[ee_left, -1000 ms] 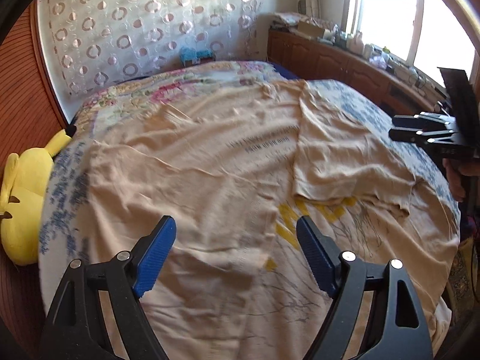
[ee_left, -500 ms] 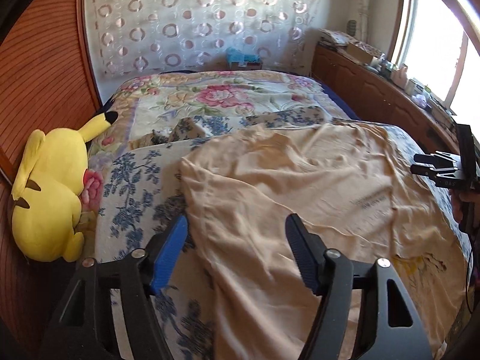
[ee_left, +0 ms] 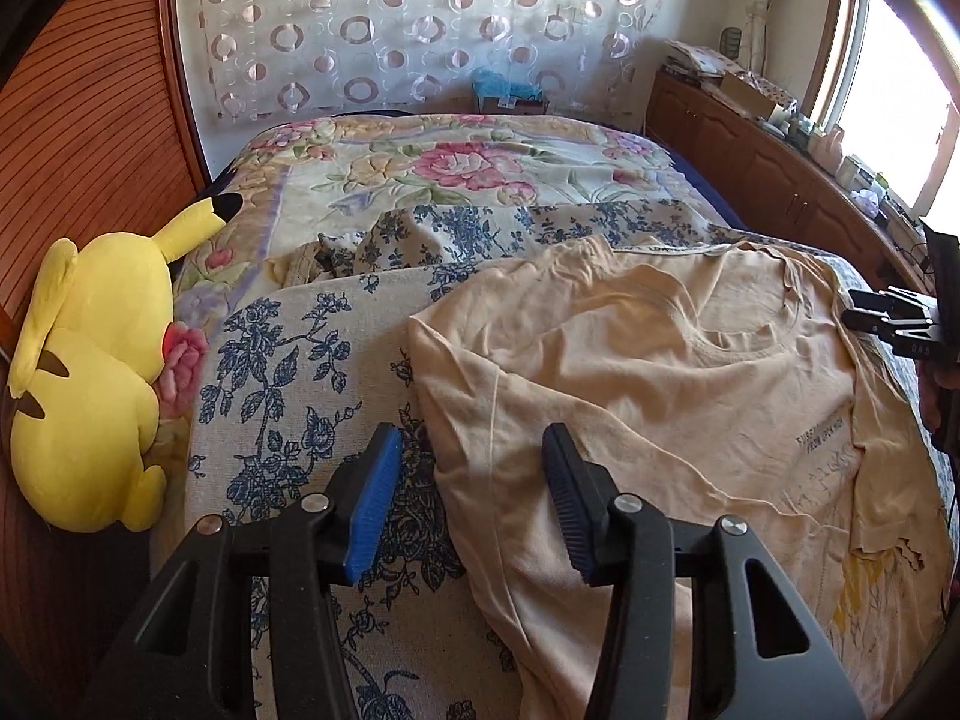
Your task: Fold small clothes
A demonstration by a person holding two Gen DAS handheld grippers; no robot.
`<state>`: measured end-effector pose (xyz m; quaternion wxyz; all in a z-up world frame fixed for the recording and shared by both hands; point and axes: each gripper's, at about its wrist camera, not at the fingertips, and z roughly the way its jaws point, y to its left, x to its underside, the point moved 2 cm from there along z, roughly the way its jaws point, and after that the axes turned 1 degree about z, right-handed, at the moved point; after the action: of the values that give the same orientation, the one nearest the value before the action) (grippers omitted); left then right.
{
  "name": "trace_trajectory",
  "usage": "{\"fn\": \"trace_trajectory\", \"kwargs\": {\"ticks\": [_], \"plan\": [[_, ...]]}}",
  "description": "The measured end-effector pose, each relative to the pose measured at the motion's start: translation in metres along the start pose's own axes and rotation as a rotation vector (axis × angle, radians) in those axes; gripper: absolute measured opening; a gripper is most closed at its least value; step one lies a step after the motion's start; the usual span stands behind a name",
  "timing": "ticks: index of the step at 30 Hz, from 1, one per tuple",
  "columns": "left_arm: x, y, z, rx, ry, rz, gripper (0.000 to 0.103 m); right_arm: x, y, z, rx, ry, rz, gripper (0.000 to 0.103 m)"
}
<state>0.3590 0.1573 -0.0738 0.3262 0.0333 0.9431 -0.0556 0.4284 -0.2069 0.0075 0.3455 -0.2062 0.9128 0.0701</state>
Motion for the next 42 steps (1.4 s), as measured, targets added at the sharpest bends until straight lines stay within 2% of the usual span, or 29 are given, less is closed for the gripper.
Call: {"fn": "trace_trajectory", "kwargs": {"ticks": [5,7,8,9,10,11,13,19,26,33,38,42], "plan": [[0.001,-0.003,0.004,-0.015,-0.01,0.02,0.038,0.001,0.01,0.001,0.003,-0.015,-0.024,0.06],[-0.001,-0.004,0.003,-0.012,-0.009,0.016,0.034,0.0,0.014,0.001,-0.012,-0.015,-0.032,0.049],[-0.001,-0.005,0.003,-0.01,-0.007,0.014,0.024,-0.001,0.015,0.001,-0.022,-0.012,-0.035,0.04],[-0.002,-0.006,0.004,-0.004,-0.003,0.011,0.018,-0.002,0.016,0.001,-0.032,-0.008,-0.039,0.025],[-0.004,-0.009,0.004,0.0,0.003,0.009,0.01,-0.003,0.018,0.001,-0.04,-0.002,-0.041,0.018],[-0.005,-0.011,0.003,-0.005,0.008,0.008,0.007,-0.003,0.02,0.001,-0.049,0.005,-0.042,0.008],[-0.006,-0.018,-0.003,-0.019,-0.003,0.015,0.006,-0.004,0.021,-0.005,-0.061,-0.007,-0.039,0.007],[0.001,-0.039,-0.055,0.034,-0.1,0.032,0.006,0.008,0.031,-0.055,-0.077,-0.114,-0.034,0.006],[0.032,-0.059,-0.13,0.083,-0.206,0.061,0.005,0.051,0.048,-0.13,-0.088,-0.224,-0.041,0.006],[0.102,-0.063,-0.196,0.097,-0.266,0.072,0.005,0.129,0.055,-0.198,-0.113,-0.284,-0.025,0.006],[0.159,-0.066,-0.218,0.099,-0.248,0.067,0.005,0.189,0.061,-0.223,-0.126,-0.244,-0.015,0.006],[0.193,-0.072,-0.228,0.099,-0.24,0.055,0.005,0.228,0.076,-0.244,-0.123,-0.248,-0.068,0.006]]}}
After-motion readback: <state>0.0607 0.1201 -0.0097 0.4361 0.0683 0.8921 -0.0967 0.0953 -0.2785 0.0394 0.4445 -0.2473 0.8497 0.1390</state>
